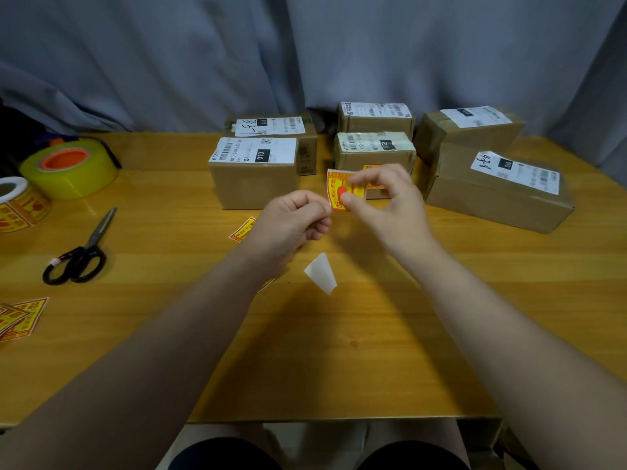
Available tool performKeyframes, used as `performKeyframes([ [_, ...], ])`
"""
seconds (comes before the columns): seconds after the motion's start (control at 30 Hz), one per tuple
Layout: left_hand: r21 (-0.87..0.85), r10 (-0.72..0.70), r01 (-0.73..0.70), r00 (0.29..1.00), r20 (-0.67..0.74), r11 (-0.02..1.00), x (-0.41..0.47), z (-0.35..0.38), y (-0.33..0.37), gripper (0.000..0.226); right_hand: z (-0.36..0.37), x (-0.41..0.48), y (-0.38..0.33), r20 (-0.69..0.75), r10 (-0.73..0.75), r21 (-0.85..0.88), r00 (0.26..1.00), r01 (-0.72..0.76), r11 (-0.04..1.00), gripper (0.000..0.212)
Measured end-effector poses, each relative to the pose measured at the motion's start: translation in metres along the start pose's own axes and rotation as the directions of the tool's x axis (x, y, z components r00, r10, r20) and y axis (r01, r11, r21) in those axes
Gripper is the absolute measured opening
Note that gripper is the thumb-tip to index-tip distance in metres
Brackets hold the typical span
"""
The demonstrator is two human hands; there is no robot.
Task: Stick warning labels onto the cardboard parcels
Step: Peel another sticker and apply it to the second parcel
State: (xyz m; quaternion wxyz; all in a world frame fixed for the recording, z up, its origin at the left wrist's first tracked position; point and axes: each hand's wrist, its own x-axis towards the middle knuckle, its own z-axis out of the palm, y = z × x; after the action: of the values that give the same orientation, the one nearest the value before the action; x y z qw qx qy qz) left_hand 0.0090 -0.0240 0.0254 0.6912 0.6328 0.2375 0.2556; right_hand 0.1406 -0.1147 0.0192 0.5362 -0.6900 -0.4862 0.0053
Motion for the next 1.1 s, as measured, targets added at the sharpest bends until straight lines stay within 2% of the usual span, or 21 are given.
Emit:
performKeyframes([
  [0.07, 0.027, 0.016, -0.015, 0.999, -0.036, 1.0, 0.0015, -0.0009, -0.0016, 0.021, -0.0017, -0.0006, 0.0011, 0.097, -0.084, 0.025, 0.992, 0.082, 0.996, 0.012],
  [0.17, 0.042, 0.031, -0.028, 0.997, -0.07, 0.999, 0.0031, -0.0011, -0.0011, 0.019, -0.0005, -0.0039, 0.0036, 0.169, -0.097, 0.003, 0.981, 0.098, 0.995, 0.017],
  [0.37, 0.093, 0.052, -0.047, 0.997, -0.052, 0.995, 0.0039, 0.0024, -0.001, 0.019, -0.0005, -0.0058, 0.0022, 0.068, -0.128, -0.137, 0.989, 0.137, 0.981, 0.013],
  [0.7, 0.149, 0.083, -0.076, 0.996, -0.038, 0.986, 0.0028, 0.0014, 0.0019, 0.017, 0.0017, -0.0035, 0.0061, 0.091, -0.142, -0.125, 0.986, 0.153, 0.98, 0.014],
  [0.93, 0.185, 0.113, -0.104, 0.993, -0.042, 0.977, 0.001, 0.0021, -0.0007, 0.015, 0.0008, -0.0053, 0.0022, 0.105, -0.101, -0.055, 0.989, 0.107, 0.993, 0.012],
  [1.1, 0.132, 0.103, -0.092, 0.992, -0.078, 0.987, 0.0009, 0.0012, -0.0021, 0.015, 0.003, -0.0073, 0.0044, 0.107, -0.127, -0.071, 0.986, 0.135, 0.988, 0.014],
])
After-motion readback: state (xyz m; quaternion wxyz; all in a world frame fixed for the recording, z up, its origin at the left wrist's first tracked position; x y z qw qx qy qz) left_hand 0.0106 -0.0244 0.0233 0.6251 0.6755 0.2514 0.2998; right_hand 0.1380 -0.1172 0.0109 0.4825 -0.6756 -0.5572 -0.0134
